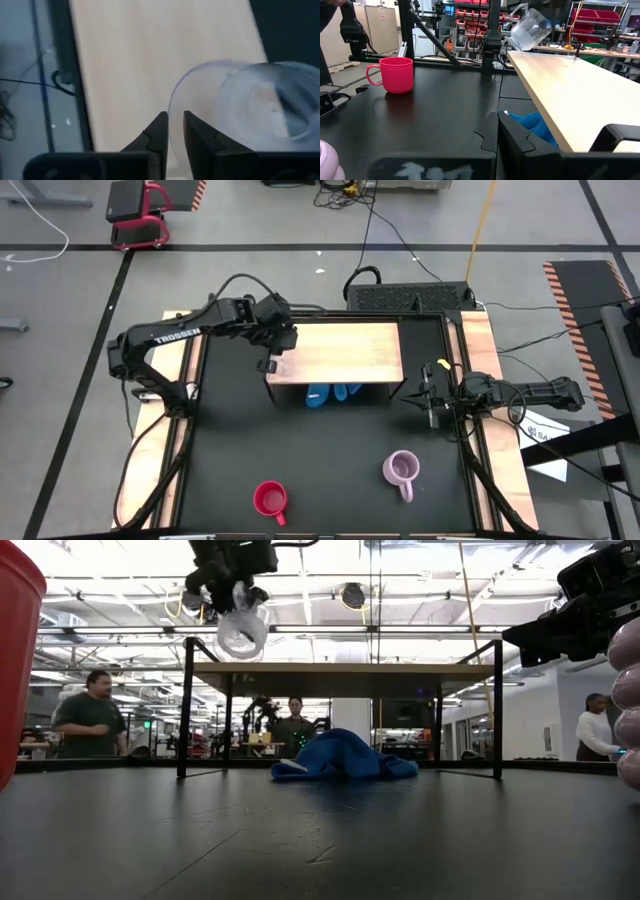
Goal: Stack small to large cups/mugs on shelf
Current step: Put the transparent mug on the shelf
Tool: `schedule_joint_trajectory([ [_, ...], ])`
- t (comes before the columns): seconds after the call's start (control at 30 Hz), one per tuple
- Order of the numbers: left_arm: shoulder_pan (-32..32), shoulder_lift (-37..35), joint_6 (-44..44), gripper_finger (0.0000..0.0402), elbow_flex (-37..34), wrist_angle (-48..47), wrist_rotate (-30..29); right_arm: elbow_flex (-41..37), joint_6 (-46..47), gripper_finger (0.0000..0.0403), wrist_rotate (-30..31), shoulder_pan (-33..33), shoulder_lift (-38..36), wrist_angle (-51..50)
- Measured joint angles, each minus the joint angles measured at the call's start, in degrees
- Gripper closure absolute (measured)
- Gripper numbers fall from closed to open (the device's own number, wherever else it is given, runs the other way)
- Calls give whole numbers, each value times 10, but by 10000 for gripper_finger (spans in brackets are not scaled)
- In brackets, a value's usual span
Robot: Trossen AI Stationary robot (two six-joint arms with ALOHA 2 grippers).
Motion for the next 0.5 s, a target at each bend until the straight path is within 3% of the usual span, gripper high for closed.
schedule_joint_trajectory([
  [0.2,0,0,2,315,0,5,1,0,0,403,0,0,0,0],
  [0.5,-23,-1,23,309,1,13,-18,0,0,403,0,0,0,0],
])
